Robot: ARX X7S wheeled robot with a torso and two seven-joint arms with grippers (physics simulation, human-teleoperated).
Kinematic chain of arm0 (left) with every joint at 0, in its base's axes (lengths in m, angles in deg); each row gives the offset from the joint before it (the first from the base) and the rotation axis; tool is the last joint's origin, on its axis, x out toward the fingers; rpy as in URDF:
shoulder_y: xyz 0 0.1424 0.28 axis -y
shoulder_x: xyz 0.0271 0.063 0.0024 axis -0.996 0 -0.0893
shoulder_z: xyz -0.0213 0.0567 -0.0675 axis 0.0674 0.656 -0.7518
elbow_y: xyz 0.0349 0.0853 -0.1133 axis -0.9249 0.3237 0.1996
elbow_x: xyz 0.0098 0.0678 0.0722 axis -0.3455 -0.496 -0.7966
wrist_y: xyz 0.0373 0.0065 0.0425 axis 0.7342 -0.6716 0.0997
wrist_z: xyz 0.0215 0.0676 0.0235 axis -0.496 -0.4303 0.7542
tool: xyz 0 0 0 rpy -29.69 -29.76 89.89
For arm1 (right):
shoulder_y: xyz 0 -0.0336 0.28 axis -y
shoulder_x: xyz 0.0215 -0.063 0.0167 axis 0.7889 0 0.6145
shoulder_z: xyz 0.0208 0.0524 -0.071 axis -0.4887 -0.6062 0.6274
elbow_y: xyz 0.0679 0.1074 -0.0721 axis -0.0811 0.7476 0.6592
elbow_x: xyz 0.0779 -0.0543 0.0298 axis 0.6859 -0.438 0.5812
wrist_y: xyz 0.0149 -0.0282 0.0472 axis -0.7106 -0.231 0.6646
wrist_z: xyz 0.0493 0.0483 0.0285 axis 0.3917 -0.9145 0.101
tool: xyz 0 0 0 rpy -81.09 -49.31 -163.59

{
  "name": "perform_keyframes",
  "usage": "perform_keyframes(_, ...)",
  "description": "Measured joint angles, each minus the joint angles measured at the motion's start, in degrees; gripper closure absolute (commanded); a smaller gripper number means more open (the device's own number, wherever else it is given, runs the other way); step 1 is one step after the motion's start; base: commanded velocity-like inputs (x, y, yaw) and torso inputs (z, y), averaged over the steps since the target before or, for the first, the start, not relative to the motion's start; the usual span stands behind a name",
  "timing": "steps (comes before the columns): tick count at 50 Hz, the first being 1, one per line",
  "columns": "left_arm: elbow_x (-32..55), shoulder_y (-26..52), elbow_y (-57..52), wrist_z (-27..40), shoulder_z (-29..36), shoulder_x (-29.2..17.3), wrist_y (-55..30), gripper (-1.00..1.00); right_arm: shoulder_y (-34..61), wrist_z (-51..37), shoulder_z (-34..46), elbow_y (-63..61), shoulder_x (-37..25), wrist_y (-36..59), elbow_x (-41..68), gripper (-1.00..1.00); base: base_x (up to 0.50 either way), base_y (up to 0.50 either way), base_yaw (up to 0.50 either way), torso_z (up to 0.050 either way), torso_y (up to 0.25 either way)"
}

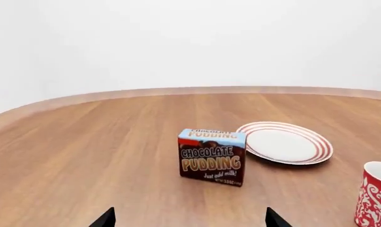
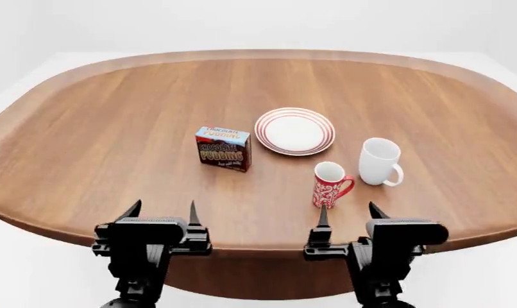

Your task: Put the chocolate pudding to the right of the plate.

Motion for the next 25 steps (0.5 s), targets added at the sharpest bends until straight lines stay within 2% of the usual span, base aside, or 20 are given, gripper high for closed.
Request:
perform_keyframes(3, 1.1, 2.37, -4.43, 0.28, -0.2, -0.61, -5.82, -1.0, 2.35, -0.38, -0.3, -4.8, -0.87, 6.24, 1.46, -1.0, 0.17, 0.0, 0.0, 0.0, 0.0)
perform_keyframes(10, 2.88, 5.72, -10.52, 0.65, -0.46, -1.5, -13.93, -1.0, 5.67, -0.74, -0.57, -11.16, -2.19, 14.41, 3.55, -1.0, 0.5, 0.0, 0.0, 0.0, 0.0)
perform_keyframes(25, 4.29, 7.25, -14.29, 1.16, -0.45, -2.58, -18.57, -1.0, 6.7, -0.87, -1.36, -15.22, -3.48, 18.86, 5.67, -1.0, 0.5, 0.0, 0.0, 0.0, 0.0)
